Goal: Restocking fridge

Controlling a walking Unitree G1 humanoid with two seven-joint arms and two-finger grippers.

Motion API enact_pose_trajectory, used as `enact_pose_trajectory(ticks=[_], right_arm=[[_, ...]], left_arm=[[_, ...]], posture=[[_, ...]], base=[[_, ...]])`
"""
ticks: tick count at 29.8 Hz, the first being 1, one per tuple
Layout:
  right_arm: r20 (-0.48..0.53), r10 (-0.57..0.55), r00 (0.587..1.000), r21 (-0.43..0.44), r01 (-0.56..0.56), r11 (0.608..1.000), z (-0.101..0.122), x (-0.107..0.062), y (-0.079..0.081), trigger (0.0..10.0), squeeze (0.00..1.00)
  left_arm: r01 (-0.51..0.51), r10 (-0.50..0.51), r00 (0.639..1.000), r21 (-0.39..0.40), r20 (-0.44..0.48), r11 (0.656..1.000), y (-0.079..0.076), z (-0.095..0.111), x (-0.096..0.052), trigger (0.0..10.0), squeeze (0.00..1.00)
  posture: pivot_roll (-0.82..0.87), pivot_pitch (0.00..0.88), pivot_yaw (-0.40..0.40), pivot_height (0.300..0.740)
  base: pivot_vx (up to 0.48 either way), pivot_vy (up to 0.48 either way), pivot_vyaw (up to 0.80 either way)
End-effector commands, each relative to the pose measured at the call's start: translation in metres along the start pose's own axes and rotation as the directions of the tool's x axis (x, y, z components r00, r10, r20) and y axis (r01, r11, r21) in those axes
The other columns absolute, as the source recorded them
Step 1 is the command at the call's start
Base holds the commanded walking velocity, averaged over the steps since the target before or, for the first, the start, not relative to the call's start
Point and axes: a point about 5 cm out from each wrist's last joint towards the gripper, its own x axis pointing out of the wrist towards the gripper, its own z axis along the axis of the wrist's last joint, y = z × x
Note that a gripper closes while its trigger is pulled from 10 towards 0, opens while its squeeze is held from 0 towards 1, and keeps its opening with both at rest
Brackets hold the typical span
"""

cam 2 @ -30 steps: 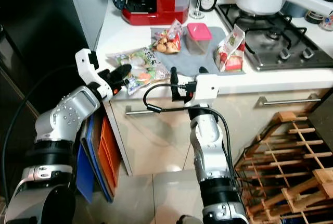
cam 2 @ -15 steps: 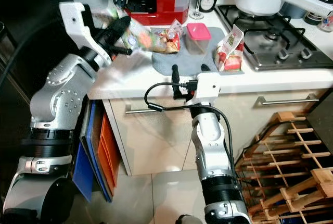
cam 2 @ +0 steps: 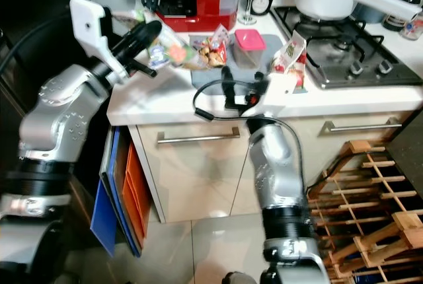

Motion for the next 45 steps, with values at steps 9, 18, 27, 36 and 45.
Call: enact_pose_trajectory(ticks=[9,18,27,36,45], right_arm=[[-0.121,0.474,0.872,0.268,-0.431,0.861,0.039,-0.008,0.009,10.0,1.0],[-0.123,0.607,0.785,0.396,-0.521,0.756,0.037,-0.004,0.022,10.0,1.0],[-0.095,0.643,0.76,0.465,-0.537,0.703,0.033,0.002,0.027,10.0,0.0],[0.02,0.694,0.72,0.544,-0.59,0.597,0.036,0.008,0.049,10.0,0.0],[0.097,0.712,0.696,0.61,-0.607,0.51,0.033,0.009,0.068,10.0,0.0]], left_arm=[[0.227,-0.24,0.966,0.121,0.1,0.966,0.032,0.048,-0.007,0.0,0.0],[0.502,-0.525,0.846,0.194,0.093,0.843,0.022,0.065,-0.008,0.0,0.0],[0.643,-0.671,0.732,0.204,0.12,0.738,0.012,0.076,-0.007,0.0,0.0],[0.693,-0.716,0.681,0.179,0.155,0.698,0.003,0.073,-0.008,0.0,0.0],[0.724,-0.739,0.648,0.155,0.182,0.673,-0.005,0.07,-0.006,0.0,0.0]], posture=[[-0.11,0.0,-0.003,0.74],[-0.11,0.0,0.0,0.74],[-0.11,0.0,0.002,0.74],[-0.1,0.0,-0.004,0.74],[-0.11,0.0,-0.005,0.74]], base=[[0.0,0.0,0.0],[0.0,0.0,0.0],[0.0,0.0,0.0],[0.0,0.0,0.0],[0.0,0.0,0.0]])
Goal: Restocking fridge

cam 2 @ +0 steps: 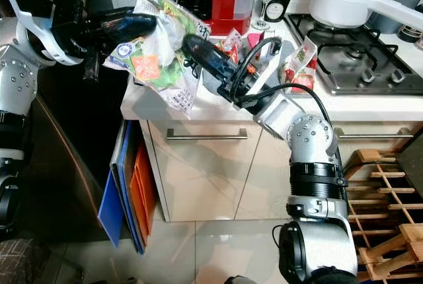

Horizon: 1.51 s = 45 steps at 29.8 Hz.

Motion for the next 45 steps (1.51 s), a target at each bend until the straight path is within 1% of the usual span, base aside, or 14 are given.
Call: enact_pose_trajectory(ticks=[1,3,8,12,15,16,17,20,24,25,29,32,39,45], right_arm=[[0.002,0.025,1.0,0.007,-0.025,1.0,-0.001,0.004,0.006,10.0,0.0],[0.004,0.025,1.0,0.018,-0.025,1.0,-0.003,0.006,0.005,10.0,0.0],[0.032,0.043,0.999,0.084,-0.045,0.995,-0.01,0.013,0.004,10.0,0.0],[0.023,0.057,0.998,0.116,-0.059,0.991,-0.018,0.017,0.007,10.0,0.0],[0.01,0.055,0.998,0.124,-0.056,0.991,-0.022,0.017,0.007,10.0,0.0],[0.007,0.054,0.999,0.126,-0.054,0.991,-0.023,0.017,0.007,0.5,0.0],[0.004,0.055,0.998,0.127,-0.055,0.99,-0.024,0.016,0.007,0.0,0.0],[0.004,0.058,0.998,0.129,-0.058,0.99,-0.024,0.015,0.009,0.0,0.0],[0.019,0.056,0.998,0.117,-0.058,0.991,-0.018,0.009,0.012,0.0,0.0],[0.019,0.04,0.999,0.107,-0.042,0.993,-0.018,0.003,0.013,0.0,0.0],[0.015,0.023,1.0,0.099,-0.024,0.995,-0.02,0.001,0.011,0.0,0.0],[0.005,-0.009,1.0,0.08,0.008,0.997,-0.023,-0.005,0.009,0.0,0.0],[-0.006,-0.01,1.0,0.072,0.011,0.997,-0.025,-0.009,0.009,0.0,0.0],[-0.039,0.014,0.999,0.072,-0.011,0.997,-0.033,-0.011,0.015,0.0,0.0]], left_arm=[[0.03,-0.03,0.999,0.009,0.021,1.0,-0.003,0.004,0.005,0.0,0.0],[0.035,-0.035,0.999,0.007,0.025,0.999,-0.004,0.003,0.006,0.0,0.0],[0.061,-0.06,0.997,-0.015,0.056,0.998,-0.009,0.003,0.01,0.0,0.0],[0.064,-0.063,0.996,-0.025,0.059,0.998,-0.01,0.0,0.012,0.0,0.0],[0.067,-0.065,0.996,-0.031,0.059,0.997,-0.011,-0.001,0.013,0.0,0.0],[0.068,-0.066,0.996,-0.034,0.057,0.997,-0.012,-0.002,0.012,0.0,0.0],[0.068,-0.066,0.996,-0.038,0.055,0.997,-0.012,-0.003,0.012,0.0,0.0],[0.065,-0.063,0.997,-0.044,0.052,0.997,-0.012,-0.005,0.011,0.0,0.0],[0.036,-0.035,0.998,-0.037,0.043,0.999,-0.009,-0.003,0.005,0.0,0.0],[0.02,-0.019,0.999,-0.031,0.037,0.999,-0.007,-0.002,0.002,0.0,0.0],[0.013,-0.012,0.999,-0.029,0.033,1.0,-0.006,-0.002,0.001,0.0,0.0],[-0.002,0.002,1.0,-0.02,0.027,1.0,-0.005,-0.001,-0.002,0.0,0.0],[-0.013,0.013,1.0,-0.011,0.017,1.0,-0.003,0.001,-0.004,0.0,0.0],[-0.008,0.008,1.0,-0.009,-0.007,1.0,-0.005,-0.004,-0.003,0.0,0.0]], posture=[[-0.11,0.0,-0.005,0.74],[-0.11,0.0,-0.005,0.74],[-0.1,0.0,-0.012,0.74],[-0.1,0.0,-0.013,0.74],[-0.1,0.0,-0.014,0.74],[-0.1,0.0,-0.013,0.74],[-0.1,0.0,-0.013,0.74],[-0.11,0.0,-0.014,0.74],[-0.11,0.0,-0.016,0.74],[-0.11,0.0,-0.015,0.74],[-0.11,0.0,-0.016,0.74],[-0.11,0.0,-0.015,0.74],[-0.12,0.0,-0.013,0.74],[-0.12,0.0,-0.011,0.74]], base=[[0.0,0.0,0.0],[0.0,0.0,0.0],[0.0,0.0,0.0],[0.0,0.0,0.0],[0.0,0.0,0.0],[0.0,0.0,0.0],[0.0,0.0,0.0],[0.0,0.0,0.0],[0.0,0.0,0.0],[0.0,0.0,0.0],[0.0,0.0,0.0],[0.0,0.0,0.0],[0.0,0.0,0.0],[0.0,0.0,0.0]])
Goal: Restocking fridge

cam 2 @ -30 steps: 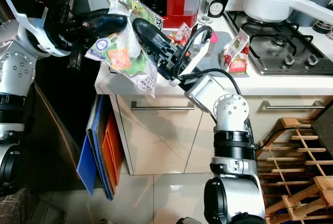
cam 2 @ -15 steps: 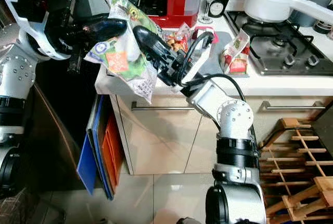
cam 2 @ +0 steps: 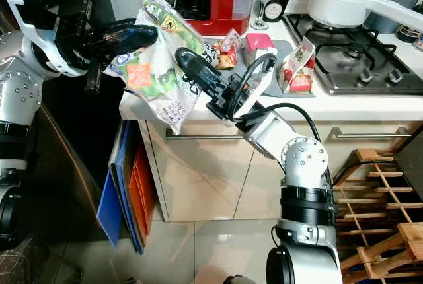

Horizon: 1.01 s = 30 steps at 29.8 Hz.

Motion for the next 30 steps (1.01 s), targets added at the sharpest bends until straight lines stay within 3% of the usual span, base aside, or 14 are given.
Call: enact_pose_trajectory(ticks=[1,11,16,17,18,25,26,30], right_arm=[[-0.036,0.035,0.999,-0.006,-0.035,0.999,-0.004,0.003,0.006,0.0,0.0],[-0.023,0.063,0.998,0.007,-0.063,0.998,-0.008,0.01,0.011,0.0,0.0],[0.051,0.049,0.997,0.017,-0.05,0.999,-0.007,0.017,0.009,0.0,0.0],[0.07,0.04,0.997,0.02,-0.041,0.999,-0.007,0.019,0.007,0.0,0.0],[0.081,0.034,0.996,0.023,-0.036,0.999,-0.007,0.019,0.006,0.0,0.0],[0.103,-0.002,0.995,0.033,-0.001,0.999,-0.009,0.019,0.001,0.0,0.0],[0.102,-0.006,0.995,0.035,0.002,0.999,-0.009,0.019,0.0,0.0,0.0],[0.1,-0.015,0.995,0.039,0.011,0.999,-0.011,0.019,-0.001,0.0,0.0]], left_arm=[[0.007,-0.007,1.0,0.038,0.0,0.999,0.001,0.006,0.004,0.0,0.0],[0.018,-0.018,0.999,0.017,-0.033,1.0,-0.006,-0.009,0.01,0.0,0.0],[-0.019,0.018,0.999,-0.008,-0.035,1.0,-0.011,-0.021,0.019,0.0,0.0],[-0.053,0.053,0.997,-0.011,-0.049,0.999,-0.01,-0.025,0.02,3.6,0.0],[-0.078,0.077,0.995,-0.011,-0.059,0.997,-0.01,-0.027,0.021,10.0,0.0],[-0.235,0.236,0.968,0.034,-0.079,0.972,-0.007,-0.039,0.027,10.0,0.0],[-0.248,0.248,0.966,0.015,-0.078,0.969,-0.006,-0.041,0.027,10.0,1.0],[-0.244,0.244,0.966,0.004,-0.082,0.97,-0.009,-0.042,0.027,10.0,1.0]], posture=[[-0.12,0.0,-0.011,0.74],[-0.11,0.0,-0.01,0.74],[-0.11,0.0,-0.01,0.74],[-0.11,0.0,-0.009,0.74],[-0.11,0.0,-0.009,0.74],[-0.11,0.0,-0.012,0.74],[-0.11,0.0,-0.012,0.74],[-0.1,0.0,-0.014,0.74]], base=[[0.0,0.0,0.0],[0.0,0.0,0.0],[0.0,0.0,0.0],[0.0,0.0,0.0],[0.0,0.0,0.0],[0.0,0.0,0.0],[0.0,0.0,0.0],[0.0,0.0,0.0]])
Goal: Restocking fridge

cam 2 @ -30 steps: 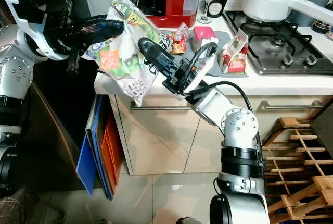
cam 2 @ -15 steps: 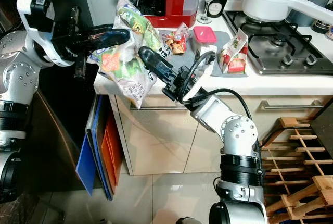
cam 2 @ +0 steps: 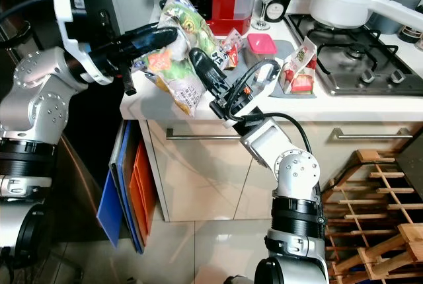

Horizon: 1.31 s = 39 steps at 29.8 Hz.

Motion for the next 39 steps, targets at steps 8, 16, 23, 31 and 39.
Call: enact_pose_trajectory(ticks=[8,16,23,31,39], right_arm=[[-0.109,0.043,0.993,-0.019,-0.045,0.999,-0.012,0.008,0.007,0.0,0.0],[-0.12,0.012,0.993,-0.051,-0.019,0.999,-0.01,0.001,0.003,0.0,0.0],[-0.111,-0.031,0.993,-0.092,0.021,0.996,-0.008,0.0,-0.002,0.0,0.0],[0.126,-0.346,0.93,-0.513,0.359,0.78,0.018,-0.004,-0.027,0.0,0.0],[0.423,-0.363,0.83,-0.687,0.555,0.469,0.042,-0.01,-0.022,0.0,0.0]], left_arm=[[0.006,0.021,0.971,0.115,-0.238,0.993,0.021,0.003,-0.036,10.0,1.0],[-0.133,0.178,0.961,0.208,-0.212,0.969,0.047,0.029,-0.055,10.0,1.0],[-0.301,0.31,0.949,0.127,-0.054,0.945,0.059,0.041,-0.059,10.0,1.0],[-0.496,0.497,0.867,0.024,-0.044,0.868,0.049,0.013,-0.051,10.0,1.0],[-0.667,0.661,0.744,-0.143,-0.098,0.731,0.013,-0.036,-0.026,10.0,0.0]], posture=[[-0.1,0.0,-0.011,0.74],[-0.1,0.0,-0.014,0.74],[-0.1,0.0,-0.012,0.74],[-0.1,0.0,-0.005,0.74],[-0.09,0.0,-0.01,0.74]], base=[[0.0,0.0,0.0],[0.0,0.0,0.0],[0.0,0.0,0.0],[0.0,0.0,0.0],[0.0,0.0,0.0]])
